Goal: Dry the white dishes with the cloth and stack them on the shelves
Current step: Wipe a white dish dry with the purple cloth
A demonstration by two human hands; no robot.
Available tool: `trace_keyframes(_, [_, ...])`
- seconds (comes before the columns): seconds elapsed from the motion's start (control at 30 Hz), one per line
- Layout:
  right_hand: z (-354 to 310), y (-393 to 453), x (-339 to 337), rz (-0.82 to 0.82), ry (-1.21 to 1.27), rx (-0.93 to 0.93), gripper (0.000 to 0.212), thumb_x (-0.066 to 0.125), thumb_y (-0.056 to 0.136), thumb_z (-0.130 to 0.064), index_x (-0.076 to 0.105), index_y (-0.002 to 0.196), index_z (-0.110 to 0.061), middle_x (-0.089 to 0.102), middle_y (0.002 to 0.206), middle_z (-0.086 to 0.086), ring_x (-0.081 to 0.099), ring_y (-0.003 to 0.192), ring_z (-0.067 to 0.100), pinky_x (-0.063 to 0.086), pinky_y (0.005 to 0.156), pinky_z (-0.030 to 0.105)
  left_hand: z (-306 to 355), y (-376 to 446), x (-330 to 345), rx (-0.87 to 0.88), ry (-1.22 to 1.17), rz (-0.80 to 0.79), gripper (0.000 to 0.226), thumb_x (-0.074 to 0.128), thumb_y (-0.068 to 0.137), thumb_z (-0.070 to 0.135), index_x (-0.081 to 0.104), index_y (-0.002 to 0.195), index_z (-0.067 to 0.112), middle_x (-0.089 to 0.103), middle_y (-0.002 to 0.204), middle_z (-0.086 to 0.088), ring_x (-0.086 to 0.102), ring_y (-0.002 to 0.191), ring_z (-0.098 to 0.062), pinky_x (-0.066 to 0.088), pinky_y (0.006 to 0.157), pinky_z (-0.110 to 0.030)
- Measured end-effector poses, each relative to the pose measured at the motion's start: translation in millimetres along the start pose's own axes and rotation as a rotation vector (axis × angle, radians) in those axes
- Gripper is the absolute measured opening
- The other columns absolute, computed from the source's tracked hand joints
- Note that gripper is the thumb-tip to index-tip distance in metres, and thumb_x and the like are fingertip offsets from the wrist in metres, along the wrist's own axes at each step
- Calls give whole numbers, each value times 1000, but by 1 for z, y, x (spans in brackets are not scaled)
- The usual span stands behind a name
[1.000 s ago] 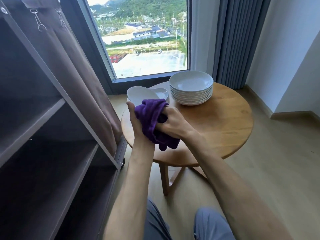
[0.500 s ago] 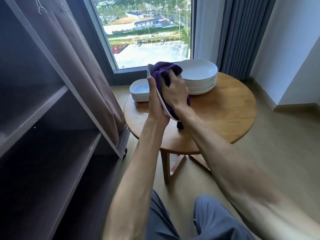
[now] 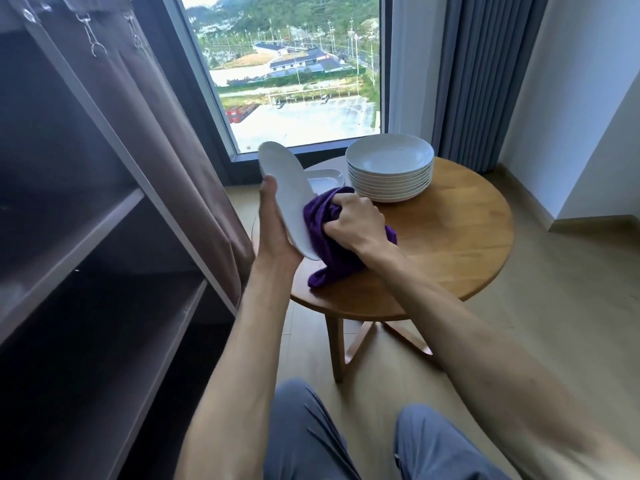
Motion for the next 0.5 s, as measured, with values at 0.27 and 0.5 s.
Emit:
trace_keyframes(0.27, [-28,37,-38,212,204,8,8,56,75,-21,58,77,-14,62,68,1,59,72,31,45,62,36,-38,-23,41,-55,-65,-220,51,37,105,48,61,136,15,70,120,-14,68,110,-29,56,94,-44])
trace_keyframes(0.5, [-72,16,-34,-26,465,-326,21,62,84,-24,57,67,-13,57,63,3,52,62,15,43,62,35,-21,1,29,51,-162,-69,56,45,102,59,79,113,16,72,118,-11,70,108,-25,57,94,-42])
Point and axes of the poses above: each hand's wrist, its own y-axis towards the middle knuckle, its own x-axis out of the palm, z = x × y, the point moved 10 cm from there along y, towards the middle knuckle
